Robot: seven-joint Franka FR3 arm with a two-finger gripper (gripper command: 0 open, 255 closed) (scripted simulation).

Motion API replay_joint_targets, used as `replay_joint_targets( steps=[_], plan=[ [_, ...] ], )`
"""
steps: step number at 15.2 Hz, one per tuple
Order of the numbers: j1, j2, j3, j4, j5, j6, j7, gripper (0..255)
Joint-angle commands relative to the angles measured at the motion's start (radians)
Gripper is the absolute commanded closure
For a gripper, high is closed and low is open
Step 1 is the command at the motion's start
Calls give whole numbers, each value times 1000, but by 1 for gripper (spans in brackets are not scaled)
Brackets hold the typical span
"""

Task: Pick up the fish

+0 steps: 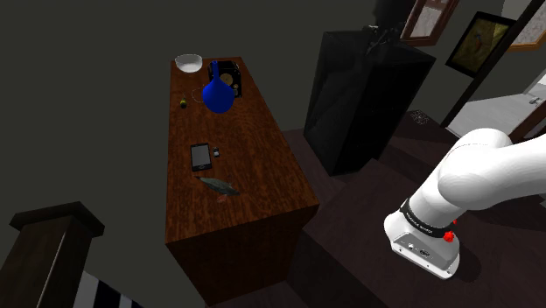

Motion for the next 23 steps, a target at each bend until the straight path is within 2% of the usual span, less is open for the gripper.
replay_joint_targets(
  steps=[1, 12, 18, 23],
  plan=[
    [0, 0, 0, 0, 0, 0, 0, 0],
    [40, 181, 58, -184, 106, 384, 84, 0],
    [65, 354, 93, -213, 161, 599, 115, 0],
    [87, 528, 121, -194, 203, 770, 134, 0]
  ],
)
